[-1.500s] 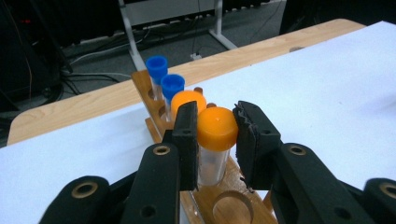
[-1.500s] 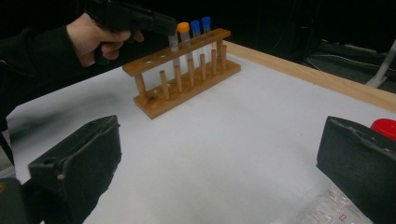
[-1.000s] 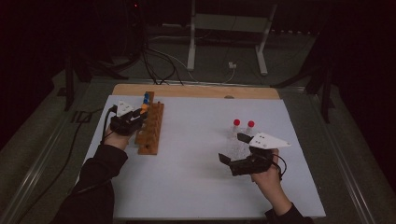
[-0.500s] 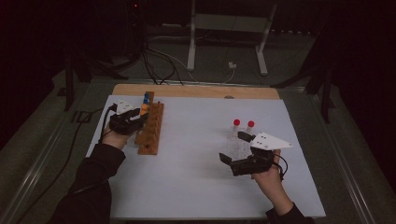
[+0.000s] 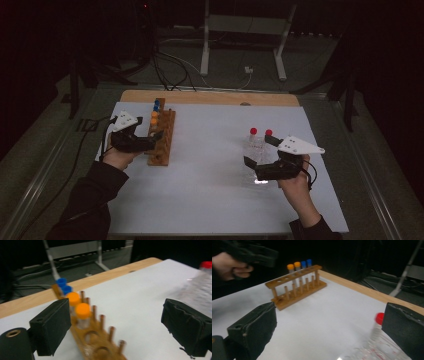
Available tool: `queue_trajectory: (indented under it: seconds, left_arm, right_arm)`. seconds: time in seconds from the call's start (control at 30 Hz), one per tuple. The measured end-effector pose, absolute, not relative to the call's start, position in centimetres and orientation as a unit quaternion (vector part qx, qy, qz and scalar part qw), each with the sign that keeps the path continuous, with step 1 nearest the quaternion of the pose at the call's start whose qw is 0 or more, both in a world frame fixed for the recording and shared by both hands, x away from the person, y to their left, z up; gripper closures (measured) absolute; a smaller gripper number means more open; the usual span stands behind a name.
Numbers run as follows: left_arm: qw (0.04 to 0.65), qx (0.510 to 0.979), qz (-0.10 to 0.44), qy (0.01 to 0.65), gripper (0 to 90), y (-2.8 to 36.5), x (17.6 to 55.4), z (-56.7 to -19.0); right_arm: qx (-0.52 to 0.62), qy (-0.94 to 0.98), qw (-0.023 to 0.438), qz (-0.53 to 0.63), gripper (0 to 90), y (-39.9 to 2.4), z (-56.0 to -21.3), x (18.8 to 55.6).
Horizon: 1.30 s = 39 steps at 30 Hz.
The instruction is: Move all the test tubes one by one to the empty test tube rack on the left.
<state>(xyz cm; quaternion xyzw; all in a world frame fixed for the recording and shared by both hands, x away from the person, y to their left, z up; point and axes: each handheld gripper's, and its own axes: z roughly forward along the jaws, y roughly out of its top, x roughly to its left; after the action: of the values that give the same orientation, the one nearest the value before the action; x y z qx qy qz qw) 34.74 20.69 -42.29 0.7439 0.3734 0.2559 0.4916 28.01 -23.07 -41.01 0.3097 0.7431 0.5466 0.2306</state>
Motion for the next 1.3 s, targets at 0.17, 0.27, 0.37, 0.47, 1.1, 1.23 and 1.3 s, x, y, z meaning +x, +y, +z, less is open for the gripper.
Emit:
queue_trajectory:
  seconds: [0.17, 0.27, 0.37, 0.47, 1.1, 1.23, 1.3]
  left_arm:
    - [0.507, 0.754, 0.229, 0.349, 2.7, 20.4, 33.0, -42.3]
    - [0.518, 0.757, 0.212, 0.337, 2.2, 20.2, 32.0, -42.6]
    - [0.522, 0.761, 0.203, 0.329, 2.2, 20.0, 31.1, -43.0]
    - [0.520, 0.765, 0.198, 0.323, 2.3, 19.7, 30.4, -43.5]
    - [0.523, 0.775, 0.181, 0.307, 2.3, 19.0, 28.8, -44.8]
    - [0.525, 0.773, 0.180, 0.306, 2.3, 19.0, 28.7, -44.7]
    - [0.527, 0.772, 0.182, 0.306, 2.3, 19.1, 28.7, -44.6]
  right_arm:
    - [0.322, 0.737, 0.242, 0.543, 0.0, -24.2, -40.8, 28.5]
    - [0.334, 0.733, 0.248, 0.538, 0.0, -25.0, -40.8, 28.9]
    - [0.351, 0.728, 0.252, 0.532, 0.0, -25.7, -41.0, 29.3]
    - [0.369, 0.725, 0.265, 0.518, 0.0, -26.4, -41.1, 29.7]
    - [0.466, 0.728, 0.266, 0.427, 25.4, -28.2, -44.9, 33.0]
    - [0.462, 0.738, 0.262, 0.416, 39.0, -27.9, -45.8, 33.5]
    - [0.463, 0.740, 0.255, 0.415, 41.6, -27.8, -46.1, 33.9]
